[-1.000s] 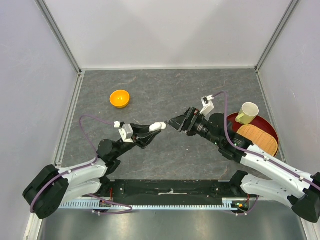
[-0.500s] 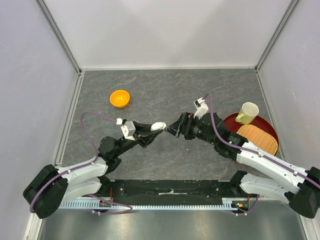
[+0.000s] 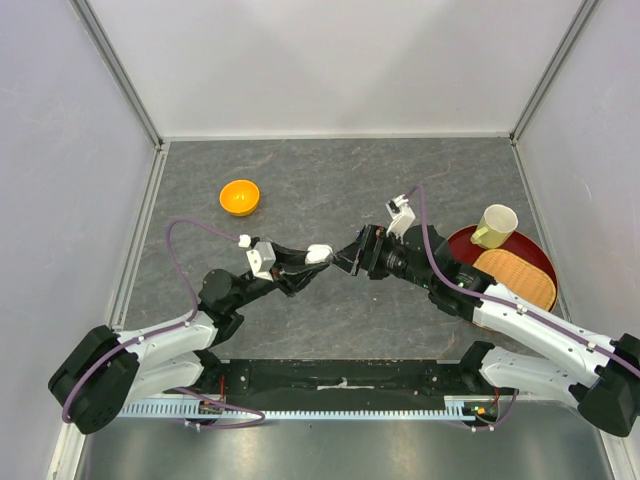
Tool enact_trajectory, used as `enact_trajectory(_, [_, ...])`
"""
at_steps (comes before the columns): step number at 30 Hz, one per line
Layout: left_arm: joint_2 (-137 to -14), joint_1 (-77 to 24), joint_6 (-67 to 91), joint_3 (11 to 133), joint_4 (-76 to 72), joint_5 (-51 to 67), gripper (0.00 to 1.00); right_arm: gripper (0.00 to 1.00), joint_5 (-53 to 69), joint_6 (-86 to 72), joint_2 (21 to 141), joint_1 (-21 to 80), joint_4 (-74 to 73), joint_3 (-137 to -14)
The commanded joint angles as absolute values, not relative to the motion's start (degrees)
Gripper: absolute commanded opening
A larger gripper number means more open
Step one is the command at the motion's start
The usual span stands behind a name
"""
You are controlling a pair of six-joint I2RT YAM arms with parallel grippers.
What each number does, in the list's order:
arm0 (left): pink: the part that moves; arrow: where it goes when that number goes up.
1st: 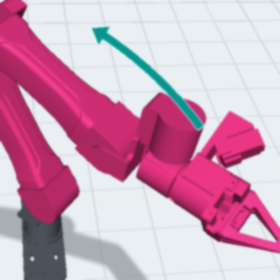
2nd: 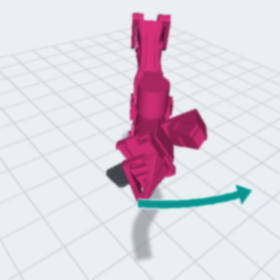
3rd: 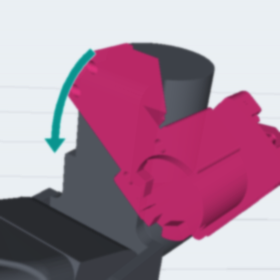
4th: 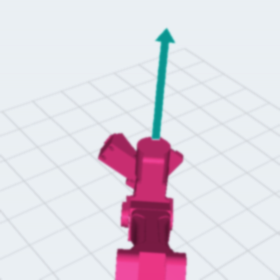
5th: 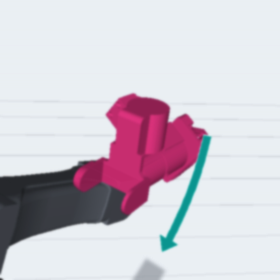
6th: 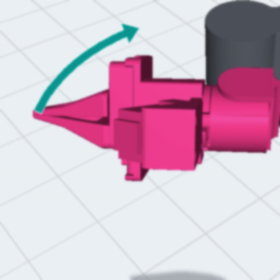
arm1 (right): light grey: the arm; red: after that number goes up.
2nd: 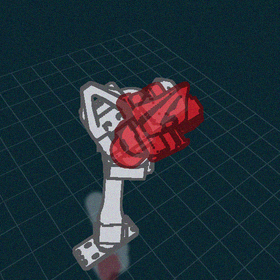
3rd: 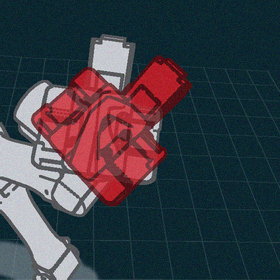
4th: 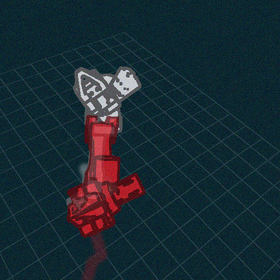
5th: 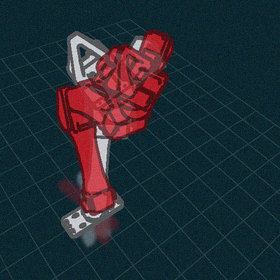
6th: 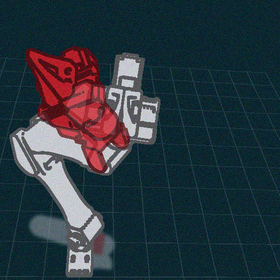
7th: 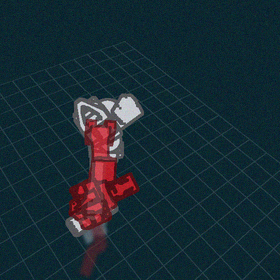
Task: Insert the wireless bluetooth earbuds into the charging case
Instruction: Open the charging case.
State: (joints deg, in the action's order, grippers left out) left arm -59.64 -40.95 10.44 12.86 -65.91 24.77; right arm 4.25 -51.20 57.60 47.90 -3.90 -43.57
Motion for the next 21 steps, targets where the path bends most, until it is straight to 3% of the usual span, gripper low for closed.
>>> enact_trajectory(1, [-59.8,-41.0,9.4,15.2,-68.1,32.3,0.02,0.9,4.0,-51.7,57.1,48.2,-0.8,-44.7])
enact_trajectory(13, [-58.9,-41.0,7.2,15.2,-66.8,37.6,0.02,0.91,3.1,-53.3,56.5,48.2,1.2,-44.0])
enact_trajectory(21, [-58.4,-41.0,6.6,14.8,-64.3,31.4,0.02,0.91,4.6,-53.5,55.0,48.3,2.5,-44.4])
